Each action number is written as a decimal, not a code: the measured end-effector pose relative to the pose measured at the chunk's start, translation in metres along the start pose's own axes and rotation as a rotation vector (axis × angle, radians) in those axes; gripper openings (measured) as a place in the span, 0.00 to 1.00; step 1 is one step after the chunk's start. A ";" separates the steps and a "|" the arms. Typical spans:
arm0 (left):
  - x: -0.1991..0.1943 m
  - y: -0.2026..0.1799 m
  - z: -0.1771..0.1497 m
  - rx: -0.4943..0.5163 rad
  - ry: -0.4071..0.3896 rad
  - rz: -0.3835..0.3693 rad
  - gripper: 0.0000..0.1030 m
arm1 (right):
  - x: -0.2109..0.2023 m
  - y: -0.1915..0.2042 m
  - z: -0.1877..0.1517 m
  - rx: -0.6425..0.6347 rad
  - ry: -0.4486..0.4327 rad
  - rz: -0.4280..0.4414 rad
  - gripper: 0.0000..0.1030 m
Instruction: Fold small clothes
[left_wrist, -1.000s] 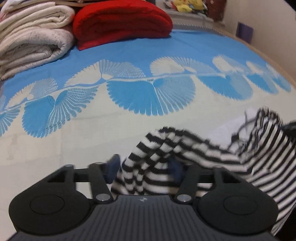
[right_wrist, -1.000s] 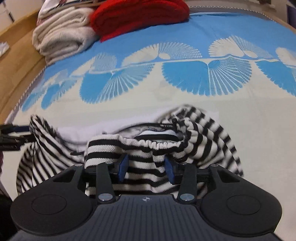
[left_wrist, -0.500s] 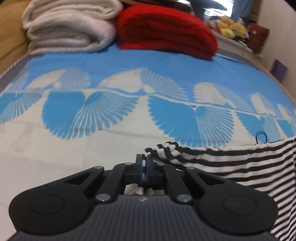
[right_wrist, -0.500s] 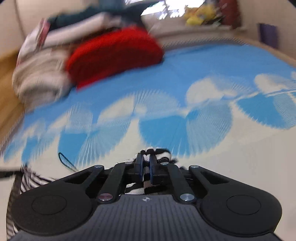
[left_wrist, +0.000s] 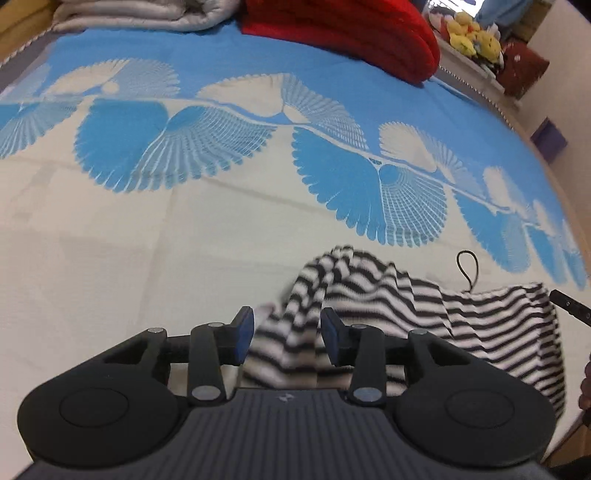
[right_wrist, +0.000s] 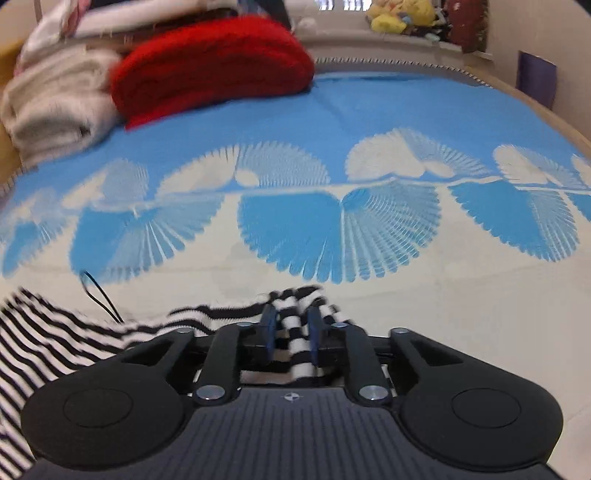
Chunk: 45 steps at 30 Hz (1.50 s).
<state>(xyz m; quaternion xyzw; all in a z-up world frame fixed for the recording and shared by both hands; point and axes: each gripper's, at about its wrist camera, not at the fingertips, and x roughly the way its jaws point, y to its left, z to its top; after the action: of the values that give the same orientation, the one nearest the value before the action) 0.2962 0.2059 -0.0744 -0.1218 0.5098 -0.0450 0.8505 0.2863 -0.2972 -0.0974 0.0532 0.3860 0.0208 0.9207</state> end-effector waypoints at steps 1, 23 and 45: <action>-0.004 0.003 -0.004 -0.018 0.009 -0.019 0.43 | -0.009 -0.007 0.000 0.011 -0.020 0.002 0.30; 0.000 -0.005 -0.048 -0.077 0.068 0.214 0.08 | -0.011 -0.037 -0.019 0.149 0.010 -0.217 0.02; -0.067 0.000 -0.103 -0.020 0.067 0.105 0.56 | -0.122 -0.072 -0.077 0.151 0.101 -0.101 0.43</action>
<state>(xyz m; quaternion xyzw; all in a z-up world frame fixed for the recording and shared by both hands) 0.1735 0.2033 -0.0634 -0.1018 0.5442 0.0009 0.8328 0.1461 -0.3722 -0.0727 0.1021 0.4345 -0.0522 0.8933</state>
